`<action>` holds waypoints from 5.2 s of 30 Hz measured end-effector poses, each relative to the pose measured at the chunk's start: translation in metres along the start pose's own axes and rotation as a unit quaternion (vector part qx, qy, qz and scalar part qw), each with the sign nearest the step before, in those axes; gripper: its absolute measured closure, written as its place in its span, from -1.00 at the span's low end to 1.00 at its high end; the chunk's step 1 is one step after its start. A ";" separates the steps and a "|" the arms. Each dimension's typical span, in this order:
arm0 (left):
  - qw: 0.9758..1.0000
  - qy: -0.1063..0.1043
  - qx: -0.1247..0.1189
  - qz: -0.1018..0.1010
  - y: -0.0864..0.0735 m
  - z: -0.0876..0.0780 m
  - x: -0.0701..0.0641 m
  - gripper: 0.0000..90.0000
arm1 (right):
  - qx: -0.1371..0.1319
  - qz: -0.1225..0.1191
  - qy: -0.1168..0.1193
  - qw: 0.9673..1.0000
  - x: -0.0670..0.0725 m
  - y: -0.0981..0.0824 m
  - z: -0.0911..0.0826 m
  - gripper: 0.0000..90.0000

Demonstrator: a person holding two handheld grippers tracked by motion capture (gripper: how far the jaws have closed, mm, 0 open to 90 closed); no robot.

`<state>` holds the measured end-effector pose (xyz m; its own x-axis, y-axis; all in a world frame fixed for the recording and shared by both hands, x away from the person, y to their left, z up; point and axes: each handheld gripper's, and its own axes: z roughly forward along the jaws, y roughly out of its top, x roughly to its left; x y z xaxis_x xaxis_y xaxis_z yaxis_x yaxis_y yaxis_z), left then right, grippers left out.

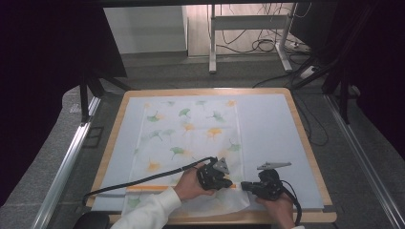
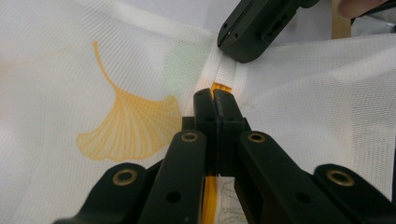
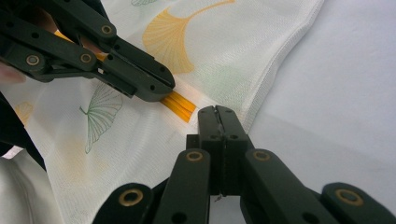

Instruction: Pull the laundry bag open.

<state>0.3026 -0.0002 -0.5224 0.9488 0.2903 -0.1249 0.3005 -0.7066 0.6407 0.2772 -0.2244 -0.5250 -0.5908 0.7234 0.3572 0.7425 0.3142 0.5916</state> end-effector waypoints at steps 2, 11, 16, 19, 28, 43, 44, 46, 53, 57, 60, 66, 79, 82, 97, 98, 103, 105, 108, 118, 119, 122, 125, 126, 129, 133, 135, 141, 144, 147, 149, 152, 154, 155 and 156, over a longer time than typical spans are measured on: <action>1.000 0.002 -0.001 0.000 0.000 0.000 -0.001 1.00 | -0.001 0.001 0.001 1.000 0.000 0.000 0.000 0.99; 1.000 0.005 0.003 0.000 0.000 -0.002 -0.001 1.00 | -0.001 0.002 0.001 1.000 0.000 0.000 0.000 0.99; 1.000 0.003 0.005 -0.001 0.000 -0.002 -0.001 1.00 | -0.002 0.002 0.000 1.000 0.000 -0.001 0.000 0.99; 1.000 0.004 0.009 0.000 0.000 -0.003 -0.001 1.00 | -0.004 0.001 -0.001 1.000 0.001 -0.001 0.000 0.99; 1.000 -0.001 0.008 -0.011 -0.009 -0.010 0.005 1.00 | -0.004 0.000 -0.001 1.000 0.001 -0.001 0.000 0.99; 1.000 0.002 -0.001 -0.027 -0.028 -0.024 0.010 1.00 | -0.003 -0.005 -0.004 1.000 0.001 -0.001 0.000 0.99; 1.000 0.004 0.000 -0.027 -0.029 -0.025 0.010 1.00 | -0.003 -0.005 -0.004 1.000 0.002 -0.001 0.000 0.99; 1.000 0.006 0.002 -0.026 -0.030 -0.026 0.009 1.00 | -0.003 -0.006 -0.005 1.000 0.002 -0.001 0.000 0.99; 0.999 0.007 0.003 -0.035 -0.037 -0.032 0.010 1.00 | -0.003 -0.008 -0.005 1.000 0.002 -0.001 0.000 0.99; 0.999 0.009 0.002 -0.037 -0.039 -0.034 0.009 1.00 | -0.003 -0.008 -0.005 1.000 0.002 -0.001 0.000 0.99; 0.999 0.006 0.000 -0.043 -0.042 -0.036 0.011 1.00 | -0.003 -0.008 -0.005 1.000 0.002 -0.001 0.000 0.99; 0.999 0.009 0.003 -0.043 -0.046 -0.040 0.011 1.00 | -0.004 -0.008 -0.005 1.000 0.002 -0.001 0.000 0.99; 0.999 0.015 0.002 -0.043 -0.051 -0.044 0.011 1.00 | -0.005 -0.009 -0.005 1.000 0.002 -0.001 0.000 0.99; 0.999 0.016 0.001 -0.046 -0.053 -0.045 0.012 1.00 | -0.005 -0.008 -0.005 1.000 0.002 -0.001 0.000 0.99; 0.998 0.024 -0.003 -0.058 -0.063 -0.053 0.012 1.00 | -0.005 -0.009 -0.005 1.000 0.002 -0.001 0.000 0.99; 0.998 0.025 -0.002 -0.055 -0.063 -0.054 0.012 1.00 | -0.005 -0.009 -0.005 1.000 0.002 -0.001 0.000 0.99; 0.998 0.030 0.001 -0.057 -0.068 -0.059 0.013 1.00 | -0.005 -0.010 -0.005 1.000 0.002 -0.001 0.000 0.99; 0.998 0.030 0.000 -0.060 -0.070 -0.059 0.013 1.00 | -0.005 -0.010 -0.005 1.000 0.002 -0.001 0.000 0.99; 0.998 0.032 0.002 -0.060 -0.071 -0.061 0.012 1.00 | -0.005 -0.011 -0.006 1.000 0.002 -0.001 0.000 0.99; 0.997 0.040 0.000 -0.066 -0.079 -0.066 0.014 1.00 | -0.005 -0.011 -0.005 1.000 0.002 -0.001 0.000 0.99; 0.997 0.041 -0.001 -0.068 -0.080 -0.067 0.014 1.00 | -0.005 -0.011 -0.005 1.000 0.002 -0.001 0.000 0.99; 0.997 0.043 0.001 -0.071 -0.083 -0.070 0.016 1.00 | -0.005 -0.010 -0.005 1.000 0.002 -0.001 0.000 0.99; 0.996 0.046 0.001 -0.077 -0.087 -0.074 0.018 1.00 | -0.005 -0.011 -0.005 1.000 0.002 -0.001 0.000 0.99; 0.996 0.047 0.000 -0.078 -0.089 -0.076 0.019 1.00 | -0.005 -0.011 -0.005 1.000 0.002 -0.001 0.000 0.99; 0.996 0.046 -0.001 -0.081 -0.092 -0.079 0.021 1.00 | -0.005 -0.010 -0.005 1.000 0.002 -0.001 0.000 0.99; 0.995 0.047 0.000 -0.082 -0.097 -0.083 0.022 1.00 | -0.005 -0.010 -0.005 1.000 0.002 -0.001 0.000 0.99; 0.995 0.048 -0.001 -0.084 -0.098 -0.083 0.022 1.00 | -0.006 -0.011 -0.005 1.000 0.002 -0.001 0.000 0.99; 0.995 0.049 0.000 -0.092 -0.105 -0.088 0.024 1.00 | -0.006 -0.011 -0.005 1.000 0.002 -0.001 0.000 0.99; 0.994 0.050 0.000 -0.094 -0.107 -0.090 0.025 1.00 | -0.006 -0.012 -0.006 1.000 0.002 -0.001 0.000 0.99; 0.994 0.052 0.000 -0.097 -0.109 -0.092 0.025 1.00 | -0.006 -0.011 -0.006 1.000 0.002 -0.001 0.000 0.99; 0.994 0.054 0.001 -0.096 -0.111 -0.094 0.025 1.00 | -0.006 -0.012 -0.006 1.000 0.002 -0.001 0.000 0.99; 0.994 0.057 0.002 -0.094 -0.111 -0.094 0.024 1.00 | -0.006 -0.011 -0.007 1.000 0.002 -0.001 0.000 0.99; 0.994 0.059 0.004 -0.093 -0.111 -0.095 0.024 1.00 | -0.005 -0.012 -0.008 1.000 0.003 -0.001 0.000 0.99; 0.994 0.059 0.004 -0.093 -0.112 -0.095 0.024 1.00 | -0.005 -0.013 -0.009 1.000 0.003 -0.002 0.000 0.99; 0.994 0.059 0.005 -0.093 -0.111 -0.095 0.024 1.00 | -0.006 -0.012 -0.007 1.000 0.003 -0.001 0.000 0.99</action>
<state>0.2826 0.1468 -0.5250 0.8591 0.4892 -0.1507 0.4708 -0.6396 0.6077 0.2746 -0.2228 -0.5250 -0.6034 0.7250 0.3322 0.7246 0.3245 0.6079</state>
